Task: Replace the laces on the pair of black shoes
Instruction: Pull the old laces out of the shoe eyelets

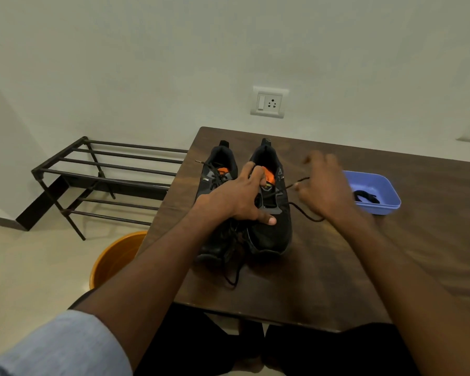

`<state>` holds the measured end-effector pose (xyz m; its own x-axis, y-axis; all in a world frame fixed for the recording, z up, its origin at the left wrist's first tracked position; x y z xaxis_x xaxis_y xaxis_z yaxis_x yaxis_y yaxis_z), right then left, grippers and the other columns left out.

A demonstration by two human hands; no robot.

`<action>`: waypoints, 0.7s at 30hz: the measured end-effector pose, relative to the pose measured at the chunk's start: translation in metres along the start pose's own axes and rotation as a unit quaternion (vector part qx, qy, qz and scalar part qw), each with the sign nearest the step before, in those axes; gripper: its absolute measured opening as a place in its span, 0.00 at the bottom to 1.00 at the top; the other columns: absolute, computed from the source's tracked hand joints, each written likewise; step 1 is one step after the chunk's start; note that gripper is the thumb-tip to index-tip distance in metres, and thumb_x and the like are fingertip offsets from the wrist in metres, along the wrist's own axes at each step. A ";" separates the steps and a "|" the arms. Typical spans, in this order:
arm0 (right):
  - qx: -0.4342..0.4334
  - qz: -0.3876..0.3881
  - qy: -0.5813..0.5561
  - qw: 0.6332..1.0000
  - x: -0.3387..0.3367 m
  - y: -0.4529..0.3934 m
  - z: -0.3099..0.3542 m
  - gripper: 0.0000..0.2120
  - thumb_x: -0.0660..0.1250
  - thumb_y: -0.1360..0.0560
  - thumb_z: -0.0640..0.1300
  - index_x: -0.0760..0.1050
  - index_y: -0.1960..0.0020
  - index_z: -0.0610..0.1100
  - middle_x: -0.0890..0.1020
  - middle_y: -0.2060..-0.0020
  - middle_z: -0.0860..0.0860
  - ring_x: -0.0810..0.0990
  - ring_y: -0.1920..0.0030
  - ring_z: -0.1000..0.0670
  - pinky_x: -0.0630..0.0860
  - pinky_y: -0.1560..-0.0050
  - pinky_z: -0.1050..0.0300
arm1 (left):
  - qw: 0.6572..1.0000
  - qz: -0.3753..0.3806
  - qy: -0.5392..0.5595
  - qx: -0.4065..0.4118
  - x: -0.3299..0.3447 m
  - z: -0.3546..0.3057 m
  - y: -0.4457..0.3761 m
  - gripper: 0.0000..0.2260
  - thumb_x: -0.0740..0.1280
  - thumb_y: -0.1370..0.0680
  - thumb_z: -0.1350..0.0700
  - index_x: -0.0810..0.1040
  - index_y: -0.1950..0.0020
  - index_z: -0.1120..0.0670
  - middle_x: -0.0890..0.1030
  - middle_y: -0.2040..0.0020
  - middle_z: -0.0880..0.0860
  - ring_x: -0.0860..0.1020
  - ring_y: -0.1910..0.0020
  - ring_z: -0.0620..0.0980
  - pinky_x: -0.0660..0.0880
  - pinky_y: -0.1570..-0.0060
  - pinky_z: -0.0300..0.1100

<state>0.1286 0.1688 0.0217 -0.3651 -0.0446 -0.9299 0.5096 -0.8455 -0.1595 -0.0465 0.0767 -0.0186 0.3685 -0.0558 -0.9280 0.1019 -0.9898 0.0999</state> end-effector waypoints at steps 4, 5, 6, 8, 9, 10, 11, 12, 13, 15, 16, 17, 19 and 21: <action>-0.108 0.106 0.015 0.988 0.024 0.006 0.031 0.13 0.71 0.22 0.49 0.78 0.39 0.50 0.72 0.42 0.46 0.76 0.49 0.46 0.75 0.52 0.52 | 1.000 -0.006 0.018 0.005 0.000 0.001 -0.001 0.47 0.80 0.34 0.35 0.56 0.25 0.45 0.53 0.22 0.49 0.71 0.30 0.62 0.76 0.34 0.59; -0.111 0.116 0.023 0.987 0.026 0.006 0.035 0.09 0.71 0.22 0.48 0.80 0.43 0.48 0.73 0.44 0.46 0.76 0.51 0.47 0.75 0.53 0.53 | 1.000 -0.004 0.018 0.004 0.000 0.001 -0.001 0.50 0.80 0.35 0.35 0.54 0.23 0.45 0.52 0.20 0.49 0.70 0.28 0.62 0.75 0.32 0.59; -0.104 0.119 0.016 0.987 0.026 0.004 0.036 0.06 0.71 0.22 0.47 0.82 0.48 0.45 0.76 0.47 0.47 0.77 0.53 0.48 0.75 0.56 0.53 | 1.000 -0.003 0.019 0.001 0.000 0.001 -0.001 0.52 0.80 0.35 0.35 0.53 0.22 0.46 0.51 0.20 0.48 0.69 0.27 0.62 0.74 0.31 0.59; -0.073 0.125 -0.020 0.989 0.024 -0.001 0.029 0.07 0.72 0.22 0.46 0.84 0.56 0.44 0.83 0.55 0.48 0.80 0.58 0.50 0.78 0.57 0.52 | 1.000 -0.005 0.027 -0.003 -0.001 0.000 0.000 0.51 0.80 0.34 0.36 0.54 0.21 0.48 0.53 0.21 0.48 0.68 0.27 0.61 0.73 0.31 0.59; -0.048 0.126 -0.039 0.990 0.022 -0.003 0.024 0.07 0.73 0.22 0.45 0.85 0.58 0.45 0.84 0.58 0.49 0.82 0.59 0.51 0.81 0.54 0.49 | 0.999 -0.008 0.032 -0.003 -0.002 -0.002 0.001 0.50 0.81 0.34 0.37 0.55 0.22 0.48 0.54 0.22 0.48 0.69 0.27 0.60 0.74 0.32 0.58; -0.020 0.115 -0.057 0.992 0.018 -0.005 0.018 0.07 0.73 0.22 0.44 0.85 0.59 0.47 0.85 0.60 0.50 0.83 0.58 0.50 0.82 0.51 0.46 | 0.999 -0.009 0.036 -0.005 -0.002 -0.002 0.001 0.49 0.81 0.34 0.37 0.55 0.23 0.48 0.55 0.23 0.48 0.69 0.28 0.59 0.74 0.32 0.57; 0.009 0.085 -0.069 0.994 0.014 -0.006 0.014 0.07 0.72 0.22 0.43 0.85 0.59 0.48 0.86 0.59 0.50 0.84 0.57 0.49 0.82 0.50 0.44 | 0.999 -0.009 0.039 -0.007 -0.003 -0.003 0.002 0.49 0.81 0.34 0.37 0.56 0.24 0.48 0.56 0.24 0.49 0.69 0.28 0.59 0.74 0.32 0.57; 0.039 0.035 -0.069 0.996 0.009 -0.006 0.010 0.07 0.71 0.21 0.43 0.85 0.57 0.48 0.86 0.55 0.48 0.83 0.56 0.47 0.82 0.51 0.45 | 0.999 -0.007 0.042 -0.011 -0.004 -0.003 0.002 0.49 0.81 0.34 0.38 0.56 0.24 0.48 0.56 0.24 0.49 0.69 0.28 0.59 0.74 0.32 0.57; 0.069 -0.027 -0.055 0.996 0.005 -0.005 0.006 0.06 0.70 0.20 0.44 0.85 0.55 0.47 0.85 0.51 0.46 0.83 0.54 0.45 0.81 0.52 0.46 | 0.999 -0.005 0.046 -0.013 -0.005 -0.003 0.003 0.49 0.81 0.34 0.38 0.56 0.24 0.48 0.56 0.24 0.49 0.69 0.28 0.59 0.74 0.32 0.57; 0.117 -0.120 0.013 0.986 0.000 0.000 0.000 0.07 0.70 0.20 0.44 0.83 0.48 0.42 0.79 0.42 0.43 0.79 0.48 0.41 0.78 0.49 0.44 | 0.999 -0.003 0.048 -0.013 -0.006 -0.004 0.003 0.49 0.81 0.34 0.39 0.56 0.24 0.49 0.56 0.23 0.50 0.69 0.28 0.59 0.73 0.31 0.56; 0.122 -0.134 0.048 0.982 0.001 0.002 0.000 0.07 0.70 0.21 0.43 0.81 0.46 0.41 0.75 0.41 0.42 0.77 0.45 0.39 0.77 0.46 0.42 | 0.999 -0.003 0.048 -0.012 -0.006 -0.005 0.003 0.49 0.81 0.33 0.39 0.56 0.23 0.49 0.56 0.23 0.50 0.69 0.28 0.59 0.73 0.31 0.55; 0.107 -0.135 0.062 0.983 0.003 0.002 0.003 0.08 0.70 0.22 0.42 0.79 0.44 0.41 0.73 0.40 0.42 0.76 0.45 0.40 0.77 0.45 0.42 | 0.999 -0.004 0.048 -0.013 -0.006 -0.005 0.004 0.49 0.81 0.33 0.39 0.56 0.23 0.49 0.56 0.23 0.50 0.69 0.28 0.59 0.73 0.31 0.55; 0.036 -0.101 0.030 0.994 0.012 0.001 0.013 0.09 0.71 0.22 0.42 0.81 0.42 0.45 0.72 0.42 0.44 0.77 0.48 0.43 0.80 0.48 0.45 | 0.999 -0.008 0.045 -0.012 -0.006 -0.006 0.004 0.49 0.81 0.33 0.39 0.56 0.23 0.49 0.56 0.23 0.50 0.69 0.28 0.59 0.73 0.31 0.56; -0.040 -0.021 0.013 0.999 0.021 0.001 0.025 0.09 0.72 0.22 0.44 0.83 0.42 0.48 0.72 0.44 0.45 0.77 0.49 0.44 0.80 0.49 0.46 | 0.999 -0.008 0.044 -0.008 -0.005 -0.006 0.004 0.49 0.81 0.33 0.39 0.56 0.23 0.49 0.57 0.24 0.50 0.70 0.28 0.58 0.74 0.31 0.56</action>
<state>0.1018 0.1542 0.0100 -0.3679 0.0041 -0.9299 0.5548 -0.8015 -0.2230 -0.0428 0.0742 -0.0114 0.4466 -0.0278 -0.8943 0.1230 -0.9881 0.0922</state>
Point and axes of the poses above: each hand's wrist, its own y-axis away from the middle knuckle, its own x-axis out of the palm, z = x × y, the point moved 1 cm from there along -y, towards the middle knuckle
